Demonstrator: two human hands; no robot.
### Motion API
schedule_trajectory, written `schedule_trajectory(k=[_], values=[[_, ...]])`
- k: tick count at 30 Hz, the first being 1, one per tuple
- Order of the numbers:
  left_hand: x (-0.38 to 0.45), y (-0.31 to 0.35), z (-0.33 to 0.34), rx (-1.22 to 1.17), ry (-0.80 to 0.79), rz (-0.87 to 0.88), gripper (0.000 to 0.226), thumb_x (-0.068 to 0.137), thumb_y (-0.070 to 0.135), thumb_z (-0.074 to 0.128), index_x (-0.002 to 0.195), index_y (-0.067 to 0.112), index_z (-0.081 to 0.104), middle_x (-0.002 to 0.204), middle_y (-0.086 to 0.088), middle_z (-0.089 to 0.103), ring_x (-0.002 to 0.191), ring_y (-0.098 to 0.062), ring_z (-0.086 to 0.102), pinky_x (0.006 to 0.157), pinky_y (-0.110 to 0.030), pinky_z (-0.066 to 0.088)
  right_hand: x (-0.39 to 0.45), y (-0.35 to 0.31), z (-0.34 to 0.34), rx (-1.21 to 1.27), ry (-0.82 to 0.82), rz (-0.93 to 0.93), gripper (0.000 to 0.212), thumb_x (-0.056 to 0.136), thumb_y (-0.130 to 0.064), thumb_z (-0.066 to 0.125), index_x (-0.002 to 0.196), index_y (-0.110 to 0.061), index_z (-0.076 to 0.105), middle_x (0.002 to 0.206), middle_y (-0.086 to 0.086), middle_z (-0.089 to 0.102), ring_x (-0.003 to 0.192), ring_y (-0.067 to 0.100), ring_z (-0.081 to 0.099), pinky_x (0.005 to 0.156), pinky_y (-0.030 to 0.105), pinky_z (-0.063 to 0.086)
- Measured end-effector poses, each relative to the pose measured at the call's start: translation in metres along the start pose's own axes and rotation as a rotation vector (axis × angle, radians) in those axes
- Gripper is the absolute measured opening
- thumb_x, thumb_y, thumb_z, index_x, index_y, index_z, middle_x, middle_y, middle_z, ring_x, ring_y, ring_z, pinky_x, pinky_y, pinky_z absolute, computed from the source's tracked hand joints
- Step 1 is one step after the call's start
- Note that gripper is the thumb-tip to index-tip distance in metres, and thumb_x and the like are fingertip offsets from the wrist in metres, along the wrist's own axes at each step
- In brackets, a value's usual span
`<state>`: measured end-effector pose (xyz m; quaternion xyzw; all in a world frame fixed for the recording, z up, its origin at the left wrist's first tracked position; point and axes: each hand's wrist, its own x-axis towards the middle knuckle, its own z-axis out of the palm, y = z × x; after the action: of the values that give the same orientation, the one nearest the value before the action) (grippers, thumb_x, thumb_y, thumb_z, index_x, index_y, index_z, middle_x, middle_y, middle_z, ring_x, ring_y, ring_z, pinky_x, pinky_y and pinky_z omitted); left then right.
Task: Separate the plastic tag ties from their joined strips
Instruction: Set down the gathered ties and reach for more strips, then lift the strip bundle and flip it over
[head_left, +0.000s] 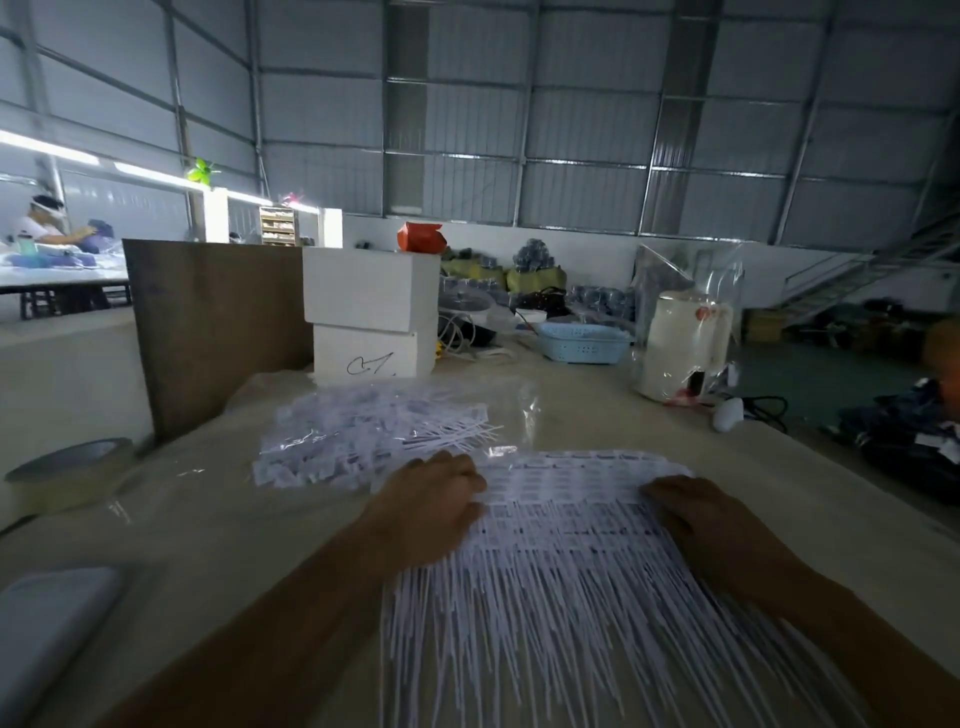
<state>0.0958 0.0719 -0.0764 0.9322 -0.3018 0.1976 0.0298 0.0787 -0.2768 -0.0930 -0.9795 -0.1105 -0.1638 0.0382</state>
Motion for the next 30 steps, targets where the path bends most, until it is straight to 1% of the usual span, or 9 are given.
schedule_trajectory(k=[2,7,11,17,20,24,26,28,30], values=[[-0.003,0.002,0.006,0.008,0.043,-0.051,0.032,0.1,0.038,0.042,0.123,0.026,0.06,0.127,0.007,0.052,0.119,-0.016,0.047,0.095,-0.036,0.039,0.002,0.001,0.002,0.004,0.039,-0.016,0.042,0.103,-0.014,0.048,0.144,-0.016,0.05,0.153,0.004,0.044,0.141,0.023,0.038,0.113,0.032,0.031],[-0.006,0.003,0.004,-0.118,0.004,-0.127,0.041,0.09,0.017,0.051,0.13,0.026,0.055,0.128,0.008,0.051,0.121,-0.015,0.043,0.098,-0.04,0.039,0.002,0.011,0.005,0.015,-0.042,-0.017,0.056,0.102,-0.019,0.053,0.153,-0.013,0.032,0.161,0.006,0.028,0.147,0.02,0.027,0.116,0.022,0.013],[-0.007,0.007,0.003,-0.141,0.03,-0.174,0.042,0.088,0.021,0.056,0.13,0.027,0.057,0.127,0.008,0.053,0.124,-0.016,0.042,0.102,-0.04,0.039,0.002,0.009,0.001,0.022,0.019,0.029,0.046,0.097,-0.012,0.054,0.143,-0.014,0.05,0.149,0.008,0.044,0.132,0.028,0.043,0.108,0.042,0.039],[-0.003,0.02,-0.01,-0.121,0.22,-0.108,0.035,0.093,0.013,0.06,0.127,0.019,0.062,0.12,0.0,0.053,0.11,-0.021,0.054,0.096,-0.04,0.042,0.005,0.004,-0.002,0.043,0.138,0.036,0.033,0.097,-0.02,0.053,0.129,-0.013,0.06,0.131,0.007,0.05,0.119,0.027,0.045,0.096,0.043,0.046],[0.0,0.025,-0.028,-0.13,0.359,-0.045,0.032,0.089,0.005,0.065,0.12,0.014,0.067,0.114,-0.005,0.057,0.093,-0.025,0.062,0.085,-0.046,0.05,0.007,0.011,-0.012,0.157,0.223,-0.008,0.019,0.092,-0.015,0.064,0.11,-0.007,0.063,0.116,0.01,0.054,0.109,0.029,0.049,0.088,0.036,0.043],[0.006,0.028,-0.056,-0.188,0.484,0.006,0.031,0.09,0.005,0.066,0.118,0.017,0.066,0.111,-0.001,0.061,0.089,-0.018,0.062,0.081,-0.04,0.051,0.004,0.008,-0.035,0.338,0.337,0.015,0.006,0.096,-0.015,0.061,0.095,-0.019,0.057,0.095,0.0,0.057,0.087,0.02,0.054,0.07,0.03,0.037],[0.006,0.025,-0.07,-0.303,0.483,-0.024,0.028,0.093,0.007,0.063,0.117,0.021,0.065,0.11,0.004,0.065,0.093,-0.015,0.062,0.081,-0.036,0.051,0.001,0.004,-0.052,0.385,0.361,0.003,0.002,0.097,-0.018,0.061,0.096,-0.019,0.06,0.089,-0.001,0.062,0.077,0.019,0.057,0.064,0.028,0.044],[0.004,0.017,-0.086,-0.503,0.426,-0.074,0.024,0.095,0.011,0.063,0.112,0.027,0.067,0.103,0.004,0.069,0.091,-0.015,0.066,0.08,-0.037,0.055,-0.007,0.0,-0.075,0.491,0.365,-0.009,0.009,0.096,-0.024,0.062,0.103,-0.02,0.066,0.092,-0.003,0.067,0.079,0.012,0.062,0.066,0.013,0.046],[-0.002,0.005,-0.1,-0.661,0.359,-0.055,0.021,0.091,0.015,0.066,0.109,0.027,0.07,0.095,0.002,0.071,0.088,-0.018,0.068,0.078,-0.039,0.058,-0.017,-0.005,-0.097,0.668,0.367,-0.012,0.016,0.091,-0.036,0.065,0.104,-0.028,0.071,0.092,-0.009,0.071,0.082,0.008,0.065,0.074,0.016,0.05]])
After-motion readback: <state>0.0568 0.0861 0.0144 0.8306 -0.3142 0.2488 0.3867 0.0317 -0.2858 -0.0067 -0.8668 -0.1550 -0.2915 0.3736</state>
